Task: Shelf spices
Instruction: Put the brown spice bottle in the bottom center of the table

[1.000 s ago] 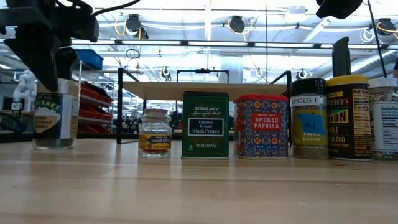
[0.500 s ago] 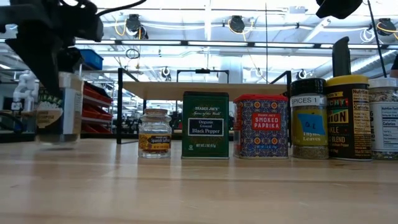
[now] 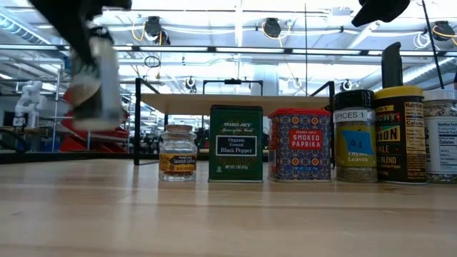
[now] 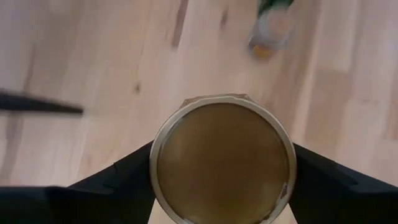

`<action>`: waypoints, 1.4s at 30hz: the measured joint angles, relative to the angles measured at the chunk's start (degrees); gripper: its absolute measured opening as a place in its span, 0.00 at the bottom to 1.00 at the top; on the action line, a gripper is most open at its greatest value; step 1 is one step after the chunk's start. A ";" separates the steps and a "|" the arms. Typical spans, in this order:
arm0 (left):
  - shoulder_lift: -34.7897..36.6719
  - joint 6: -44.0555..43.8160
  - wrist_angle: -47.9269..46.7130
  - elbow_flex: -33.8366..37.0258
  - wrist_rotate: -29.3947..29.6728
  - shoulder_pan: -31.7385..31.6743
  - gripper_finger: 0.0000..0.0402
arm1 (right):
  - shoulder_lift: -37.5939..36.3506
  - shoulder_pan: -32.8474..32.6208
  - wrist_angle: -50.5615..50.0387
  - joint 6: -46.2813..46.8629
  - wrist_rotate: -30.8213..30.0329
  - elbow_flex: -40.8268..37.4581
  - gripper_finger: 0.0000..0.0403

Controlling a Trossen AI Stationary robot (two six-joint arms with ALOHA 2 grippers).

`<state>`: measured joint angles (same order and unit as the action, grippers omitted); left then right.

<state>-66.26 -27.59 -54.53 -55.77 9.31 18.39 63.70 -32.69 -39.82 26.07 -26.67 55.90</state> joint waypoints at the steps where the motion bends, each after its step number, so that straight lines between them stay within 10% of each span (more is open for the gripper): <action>1: 0.02 0.80 0.29 -1.09 0.47 0.00 0.73 | 0.00 0.01 1.00 -0.55 -0.25 0.00 0.62; 11: -0.36 10.87 7.53 -10.48 4.76 -0.83 0.73 | 2.58 3.66 17.91 -12.54 -0.33 0.02 0.64; 23: -8.30 24.38 18.03 -15.30 4.91 -3.81 0.73 | 13.20 15.23 41.48 -24.12 7.30 0.02 0.90; 42: -14.45 31.44 21.17 -22.44 4.22 -5.20 0.73 | 23.52 20.84 45.05 -28.93 13.03 5.65 0.90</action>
<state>-80.71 3.86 -33.36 -78.22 13.53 13.19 87.23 -11.85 5.23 -2.85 -13.64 61.55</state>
